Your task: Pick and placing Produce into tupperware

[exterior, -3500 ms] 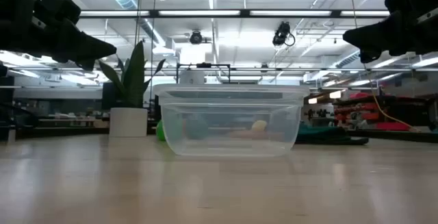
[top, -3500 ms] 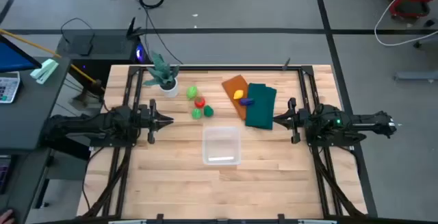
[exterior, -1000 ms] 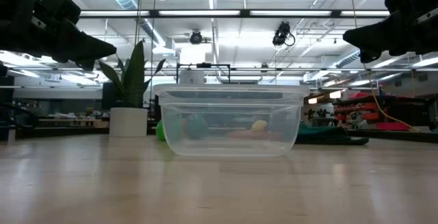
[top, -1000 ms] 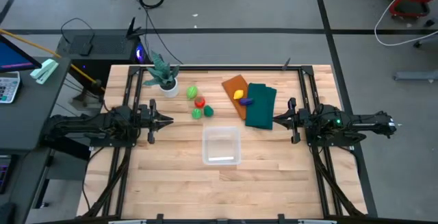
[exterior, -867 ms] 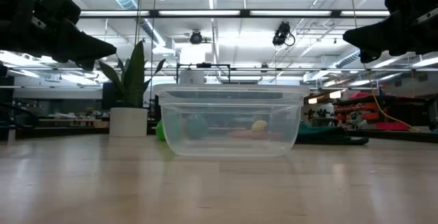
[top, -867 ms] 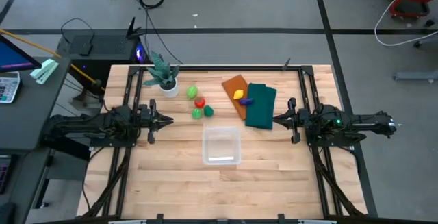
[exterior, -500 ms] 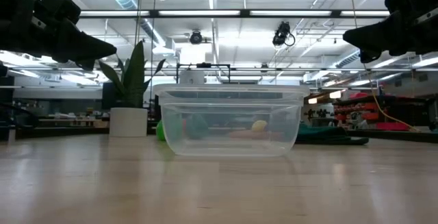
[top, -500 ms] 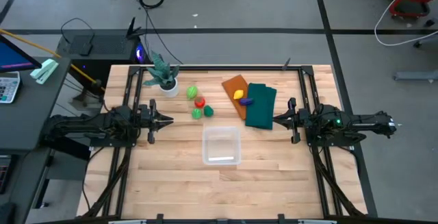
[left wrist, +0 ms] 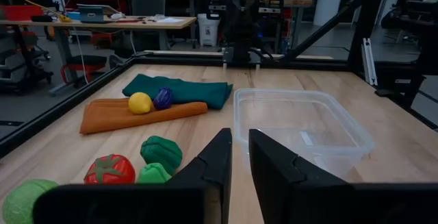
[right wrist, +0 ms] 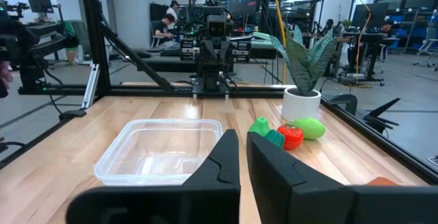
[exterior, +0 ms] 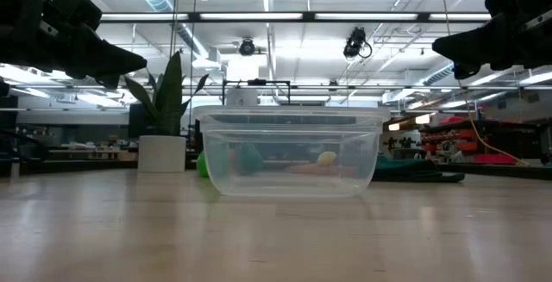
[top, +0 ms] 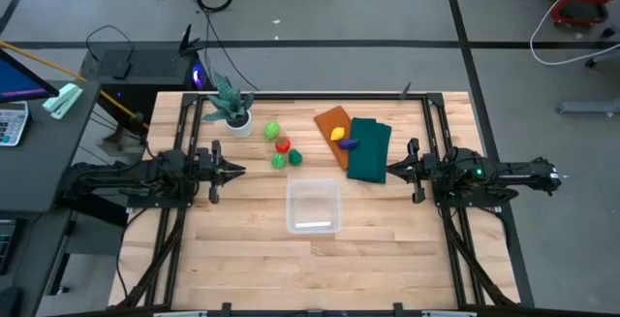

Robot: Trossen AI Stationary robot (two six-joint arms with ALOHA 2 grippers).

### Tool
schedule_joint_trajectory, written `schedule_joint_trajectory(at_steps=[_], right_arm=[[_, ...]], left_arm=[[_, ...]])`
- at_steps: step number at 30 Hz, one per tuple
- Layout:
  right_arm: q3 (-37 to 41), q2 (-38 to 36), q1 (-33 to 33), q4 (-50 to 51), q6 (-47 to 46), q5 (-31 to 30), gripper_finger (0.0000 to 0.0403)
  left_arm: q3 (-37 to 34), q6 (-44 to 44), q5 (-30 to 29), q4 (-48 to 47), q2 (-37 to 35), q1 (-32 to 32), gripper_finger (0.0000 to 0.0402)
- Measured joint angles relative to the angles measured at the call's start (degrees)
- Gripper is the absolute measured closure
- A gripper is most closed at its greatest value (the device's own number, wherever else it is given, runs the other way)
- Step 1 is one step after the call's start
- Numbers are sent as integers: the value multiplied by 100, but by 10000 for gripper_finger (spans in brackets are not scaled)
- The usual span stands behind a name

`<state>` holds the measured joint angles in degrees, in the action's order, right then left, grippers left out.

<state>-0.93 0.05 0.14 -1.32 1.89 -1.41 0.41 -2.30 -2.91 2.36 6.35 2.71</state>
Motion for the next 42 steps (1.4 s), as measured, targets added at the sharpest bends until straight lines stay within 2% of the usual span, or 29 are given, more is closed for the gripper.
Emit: schedule_joint_trajectory(at_steps=[30, 36, 42], right_arm=[[-2, 0, -2, 0, -42, -2, 403], [-2, 0, -1, -2, -486, -2, 403], [0, 0, 0, -2, -1310, -2, 403]], left_arm=[[-1, -46, -2, 18, 0, 0, 350], [-1, -858, -1, 23, 0, -1, 345], [0, -1913, -3, 27, 1, -1, 353]])
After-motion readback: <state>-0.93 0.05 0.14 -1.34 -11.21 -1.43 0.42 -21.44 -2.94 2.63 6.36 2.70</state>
